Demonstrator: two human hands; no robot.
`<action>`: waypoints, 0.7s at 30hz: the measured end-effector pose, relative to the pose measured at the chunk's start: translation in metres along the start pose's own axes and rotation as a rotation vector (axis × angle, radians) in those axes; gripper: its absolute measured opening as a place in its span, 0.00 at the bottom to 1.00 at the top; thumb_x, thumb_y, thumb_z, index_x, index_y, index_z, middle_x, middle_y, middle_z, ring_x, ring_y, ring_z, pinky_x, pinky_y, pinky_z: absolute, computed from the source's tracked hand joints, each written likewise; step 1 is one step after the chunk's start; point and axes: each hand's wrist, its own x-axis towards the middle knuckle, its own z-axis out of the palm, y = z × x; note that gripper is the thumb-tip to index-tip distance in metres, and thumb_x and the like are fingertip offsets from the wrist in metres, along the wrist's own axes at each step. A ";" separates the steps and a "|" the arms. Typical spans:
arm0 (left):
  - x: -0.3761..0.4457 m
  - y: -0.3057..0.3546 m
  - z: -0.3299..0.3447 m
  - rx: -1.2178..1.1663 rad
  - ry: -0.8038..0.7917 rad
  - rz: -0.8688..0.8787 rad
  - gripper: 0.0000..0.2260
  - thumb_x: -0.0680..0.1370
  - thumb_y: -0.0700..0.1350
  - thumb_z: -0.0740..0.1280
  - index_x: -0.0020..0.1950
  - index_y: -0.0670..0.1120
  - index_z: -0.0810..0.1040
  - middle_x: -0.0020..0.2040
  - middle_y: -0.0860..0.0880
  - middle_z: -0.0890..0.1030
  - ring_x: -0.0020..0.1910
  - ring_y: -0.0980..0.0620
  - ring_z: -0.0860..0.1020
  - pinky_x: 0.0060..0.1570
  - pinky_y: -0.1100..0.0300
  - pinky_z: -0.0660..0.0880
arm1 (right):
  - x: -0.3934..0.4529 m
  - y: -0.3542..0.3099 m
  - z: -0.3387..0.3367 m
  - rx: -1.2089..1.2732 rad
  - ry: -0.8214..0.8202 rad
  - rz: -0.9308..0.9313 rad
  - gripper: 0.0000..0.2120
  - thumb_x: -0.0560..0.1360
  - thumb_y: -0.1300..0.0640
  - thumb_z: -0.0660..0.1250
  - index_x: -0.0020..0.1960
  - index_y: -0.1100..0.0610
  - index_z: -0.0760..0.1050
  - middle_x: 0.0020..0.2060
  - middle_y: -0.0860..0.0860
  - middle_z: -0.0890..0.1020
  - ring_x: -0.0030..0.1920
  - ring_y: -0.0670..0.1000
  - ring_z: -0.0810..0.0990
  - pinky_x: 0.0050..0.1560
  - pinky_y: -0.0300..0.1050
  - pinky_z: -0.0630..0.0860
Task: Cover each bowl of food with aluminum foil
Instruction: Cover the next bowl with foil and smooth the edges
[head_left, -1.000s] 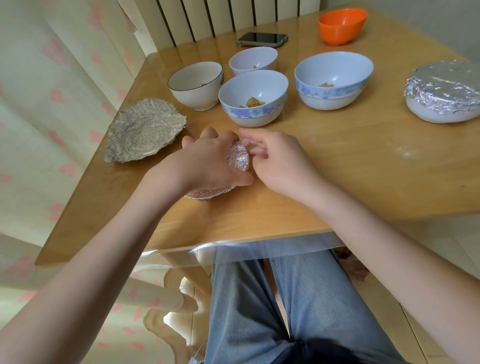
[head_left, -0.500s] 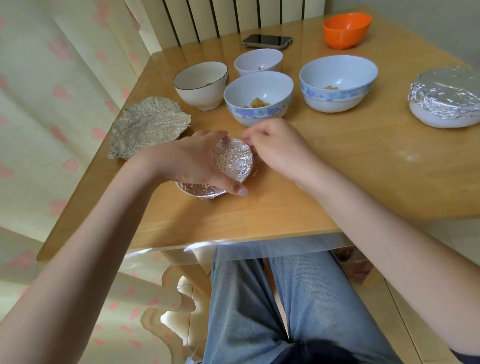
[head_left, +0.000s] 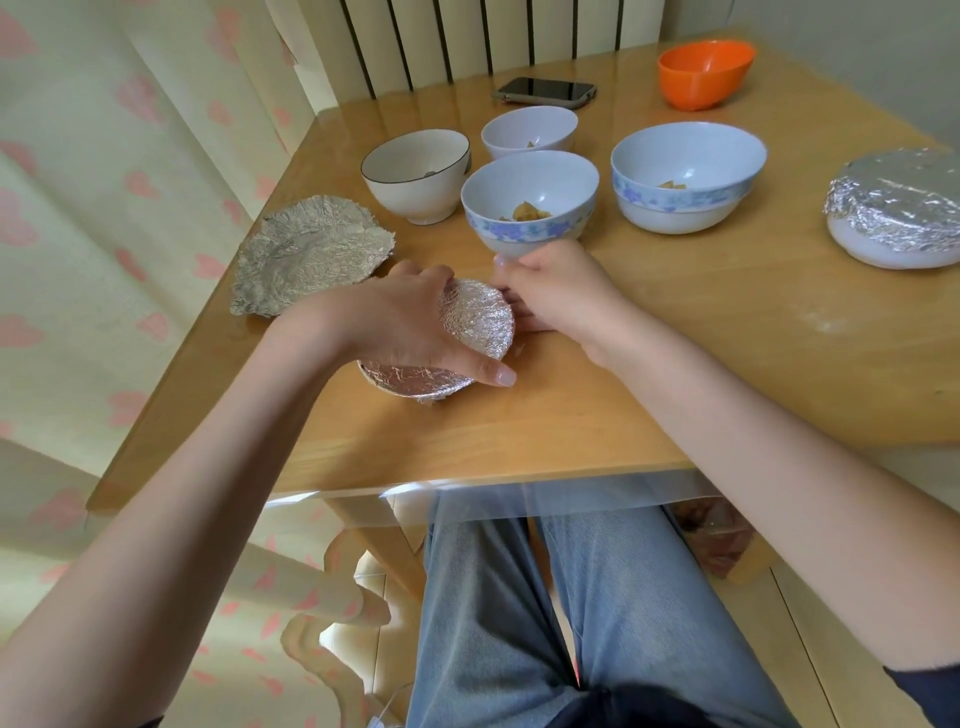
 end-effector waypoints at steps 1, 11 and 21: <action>0.000 -0.001 0.000 0.011 -0.004 -0.007 0.63 0.49 0.77 0.64 0.79 0.53 0.51 0.77 0.50 0.56 0.74 0.43 0.62 0.70 0.47 0.61 | -0.005 0.001 -0.005 0.035 0.002 0.006 0.16 0.80 0.53 0.59 0.47 0.65 0.79 0.44 0.57 0.83 0.46 0.55 0.83 0.54 0.57 0.78; 0.010 -0.015 -0.009 0.253 -0.151 0.357 0.61 0.59 0.62 0.80 0.73 0.72 0.35 0.78 0.59 0.35 0.77 0.50 0.34 0.75 0.42 0.46 | -0.068 0.009 -0.020 -0.331 -0.044 -0.177 0.12 0.67 0.52 0.76 0.47 0.53 0.77 0.40 0.46 0.80 0.41 0.44 0.79 0.45 0.37 0.75; 0.018 -0.001 0.006 0.259 -0.006 0.142 0.60 0.59 0.71 0.74 0.74 0.67 0.31 0.80 0.47 0.45 0.78 0.39 0.49 0.72 0.40 0.58 | -0.067 0.022 -0.015 -0.400 -0.004 -0.238 0.09 0.66 0.55 0.77 0.44 0.53 0.79 0.36 0.46 0.78 0.35 0.41 0.72 0.44 0.38 0.72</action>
